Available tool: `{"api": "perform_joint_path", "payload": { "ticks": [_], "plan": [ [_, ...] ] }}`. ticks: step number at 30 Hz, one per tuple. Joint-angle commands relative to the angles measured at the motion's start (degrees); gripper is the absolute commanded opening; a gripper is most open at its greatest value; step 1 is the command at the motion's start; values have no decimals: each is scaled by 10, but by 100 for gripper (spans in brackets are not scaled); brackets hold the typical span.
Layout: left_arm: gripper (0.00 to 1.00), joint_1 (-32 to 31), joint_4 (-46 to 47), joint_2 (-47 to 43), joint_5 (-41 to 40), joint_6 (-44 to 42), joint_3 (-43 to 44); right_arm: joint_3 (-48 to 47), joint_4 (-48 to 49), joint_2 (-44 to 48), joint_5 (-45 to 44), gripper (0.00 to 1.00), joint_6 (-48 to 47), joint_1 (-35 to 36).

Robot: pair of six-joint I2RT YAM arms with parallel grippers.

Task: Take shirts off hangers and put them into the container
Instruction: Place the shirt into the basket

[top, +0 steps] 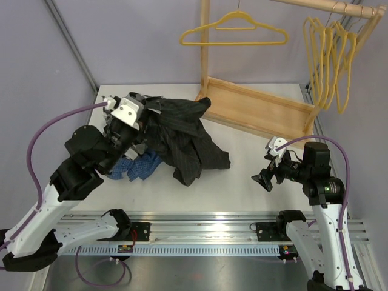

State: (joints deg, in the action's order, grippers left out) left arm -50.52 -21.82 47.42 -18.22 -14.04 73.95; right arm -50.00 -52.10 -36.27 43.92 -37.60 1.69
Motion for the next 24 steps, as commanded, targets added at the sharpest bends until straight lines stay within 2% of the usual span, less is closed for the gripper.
{"api": "perform_joint_path", "payload": {
  "ticks": [1, 5, 10, 16, 19, 24],
  "plan": [
    [0, 5, 70, 23, -99, -30, 90, 3, 21, -1, -9, 99, 8, -3],
    [0, 18, 94, 71, -134, -65, 180, 3, 21, -2, -7, 99, 8, -3],
    [0, 52, 108, 160, -152, -97, 338, 3, 20, -4, -5, 99, 8, -3],
    [0, 89, 93, 278, -126, -107, 512, 3, 19, -2, -4, 99, 7, -4],
    [0, 95, 107, 314, -149, -140, 559, 2, 18, -2, -4, 99, 6, -3],
    [0, 132, 190, 334, -192, -236, 599, 2, 15, -6, 0, 99, 3, -3]
  ]
}}
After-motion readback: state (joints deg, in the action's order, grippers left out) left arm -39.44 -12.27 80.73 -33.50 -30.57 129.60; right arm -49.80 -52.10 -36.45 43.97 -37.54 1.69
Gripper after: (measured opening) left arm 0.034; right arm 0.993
